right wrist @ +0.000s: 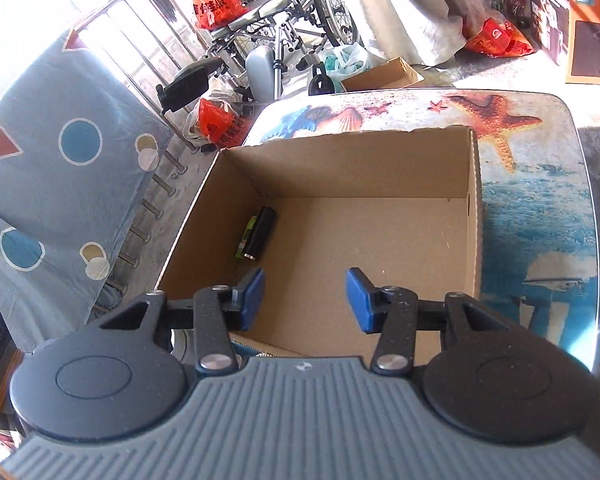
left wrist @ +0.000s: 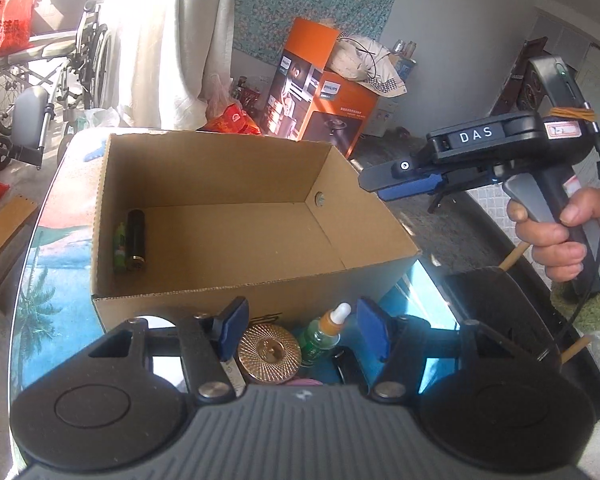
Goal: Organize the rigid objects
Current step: 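Move the right gripper to the black oval case on the table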
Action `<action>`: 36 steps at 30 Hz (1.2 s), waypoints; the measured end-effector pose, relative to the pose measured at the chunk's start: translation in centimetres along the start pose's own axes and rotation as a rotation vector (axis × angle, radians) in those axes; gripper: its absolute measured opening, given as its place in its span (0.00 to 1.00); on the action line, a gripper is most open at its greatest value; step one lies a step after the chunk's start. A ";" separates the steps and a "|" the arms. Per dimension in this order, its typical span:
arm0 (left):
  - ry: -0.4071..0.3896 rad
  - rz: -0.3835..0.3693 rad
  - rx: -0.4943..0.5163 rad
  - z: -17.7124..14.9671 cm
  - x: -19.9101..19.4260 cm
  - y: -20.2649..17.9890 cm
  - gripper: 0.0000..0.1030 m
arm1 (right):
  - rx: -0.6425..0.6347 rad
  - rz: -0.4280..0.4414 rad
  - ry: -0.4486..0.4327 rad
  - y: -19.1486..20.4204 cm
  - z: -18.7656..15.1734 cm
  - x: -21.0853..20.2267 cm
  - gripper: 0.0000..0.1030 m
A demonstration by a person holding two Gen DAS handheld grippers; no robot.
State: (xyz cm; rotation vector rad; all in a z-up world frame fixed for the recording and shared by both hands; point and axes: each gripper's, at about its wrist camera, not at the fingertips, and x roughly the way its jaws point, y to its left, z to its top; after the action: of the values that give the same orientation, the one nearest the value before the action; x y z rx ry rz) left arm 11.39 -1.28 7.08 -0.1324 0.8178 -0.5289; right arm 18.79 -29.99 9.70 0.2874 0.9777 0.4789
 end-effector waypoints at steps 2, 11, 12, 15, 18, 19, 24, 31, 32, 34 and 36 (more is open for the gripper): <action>0.035 -0.036 0.024 -0.8 0.9 -1.2 0.60 | 0.022 -0.004 -0.048 -1.0 -3.5 -2.5 0.43; 0.202 -0.079 0.127 -4.1 7.3 -6.7 0.57 | 0.249 0.006 -0.096 -5.6 -17.6 -0.5 0.37; 0.210 -0.065 0.139 -4.3 7.9 -7.1 0.56 | 0.285 0.012 -0.097 -6.1 -18.3 0.3 0.36; 0.240 0.003 0.175 -4.7 9.9 -8.2 0.50 | 0.373 0.036 -0.103 -7.6 -20.0 1.8 0.31; 0.270 0.063 0.195 -4.7 11.5 -8.7 0.50 | 0.422 0.064 -0.106 -8.4 -20.3 2.8 0.30; 0.279 0.076 0.196 -4.6 11.9 -8.7 0.49 | 0.432 0.073 -0.106 -8.5 -19.9 3.3 0.29; 0.347 0.121 0.186 -4.5 14.1 -8.8 0.46 | 0.452 0.106 -0.091 -9.5 -19.4 4.5 0.29; 0.396 0.144 0.163 -4.5 15.7 -8.9 0.37 | 0.471 0.121 -0.071 -10.8 -19.3 5.8 0.30; 0.400 0.136 0.162 -4.6 15.8 -9.0 0.37 | 0.473 0.120 -0.069 -11.0 -19.4 6.0 0.30; 0.409 0.119 0.159 -4.7 16.1 -9.2 0.37 | 0.477 0.118 -0.061 -11.3 -19.5 6.3 0.30; 0.404 0.117 0.175 -4.8 16.4 -9.5 0.37 | 0.482 0.131 -0.058 -11.6 -19.5 6.3 0.29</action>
State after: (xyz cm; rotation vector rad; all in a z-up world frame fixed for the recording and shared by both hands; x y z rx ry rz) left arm 13.32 -17.23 -4.05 0.1888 1.1601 -0.5213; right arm 8.19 -36.38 -10.38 0.7977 1.0137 0.3455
